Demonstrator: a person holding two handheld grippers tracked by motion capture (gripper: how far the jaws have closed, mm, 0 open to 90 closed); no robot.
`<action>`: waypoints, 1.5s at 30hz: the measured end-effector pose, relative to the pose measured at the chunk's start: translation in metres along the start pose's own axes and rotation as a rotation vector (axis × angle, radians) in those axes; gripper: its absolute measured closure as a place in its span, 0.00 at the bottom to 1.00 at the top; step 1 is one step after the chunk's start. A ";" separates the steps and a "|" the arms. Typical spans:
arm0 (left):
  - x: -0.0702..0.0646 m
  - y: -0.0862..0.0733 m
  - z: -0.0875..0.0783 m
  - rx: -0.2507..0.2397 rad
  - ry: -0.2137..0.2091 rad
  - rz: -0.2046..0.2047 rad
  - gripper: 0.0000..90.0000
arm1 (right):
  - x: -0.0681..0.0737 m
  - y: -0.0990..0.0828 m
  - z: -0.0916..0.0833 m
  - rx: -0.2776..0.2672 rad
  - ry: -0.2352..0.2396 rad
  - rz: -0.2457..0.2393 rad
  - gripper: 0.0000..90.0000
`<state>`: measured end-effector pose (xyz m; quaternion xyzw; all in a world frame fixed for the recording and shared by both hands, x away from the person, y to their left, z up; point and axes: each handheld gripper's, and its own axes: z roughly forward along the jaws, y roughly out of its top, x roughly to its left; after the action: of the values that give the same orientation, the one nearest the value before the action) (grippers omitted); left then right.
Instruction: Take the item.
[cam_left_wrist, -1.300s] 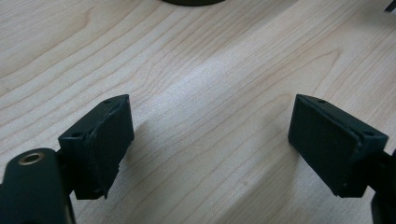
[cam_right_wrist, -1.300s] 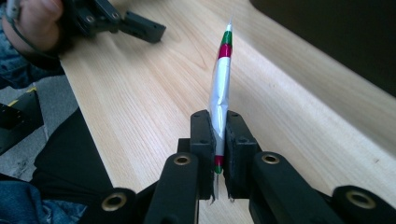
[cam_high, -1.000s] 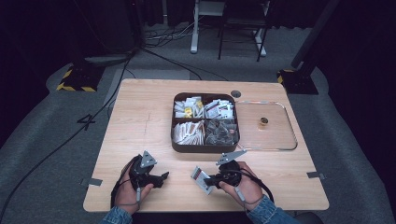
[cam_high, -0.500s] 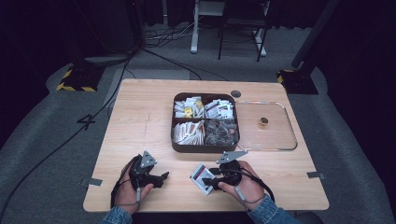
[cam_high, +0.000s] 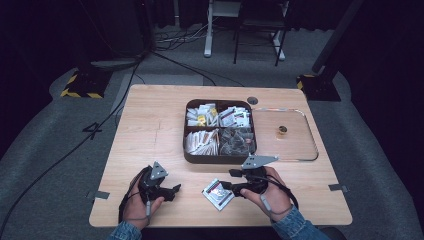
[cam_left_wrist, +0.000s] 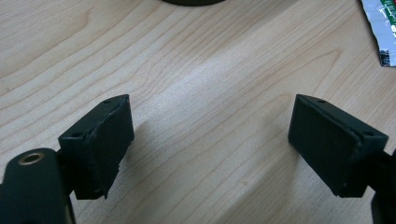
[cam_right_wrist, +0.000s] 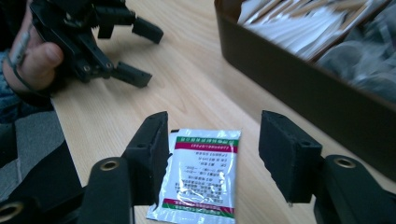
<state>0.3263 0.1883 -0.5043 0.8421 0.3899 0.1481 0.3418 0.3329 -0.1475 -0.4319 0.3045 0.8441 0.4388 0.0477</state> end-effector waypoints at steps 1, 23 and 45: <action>0.000 0.000 0.000 0.000 0.000 0.000 0.16 | -0.002 0.001 -0.005 -0.010 0.000 -0.004 0.46; 0.016 -0.012 -0.012 0.001 0.010 -0.012 0.17 | -0.055 -0.015 -0.073 -0.044 -0.155 -0.015 0.39; 0.017 -0.012 -0.012 0.004 0.010 -0.010 0.16 | -0.115 -0.073 -0.087 0.037 -0.306 0.077 0.39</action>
<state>0.3249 0.2117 -0.5042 0.8401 0.3962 0.1499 0.3388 0.3614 -0.3047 -0.4561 0.4009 0.8225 0.3732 0.1533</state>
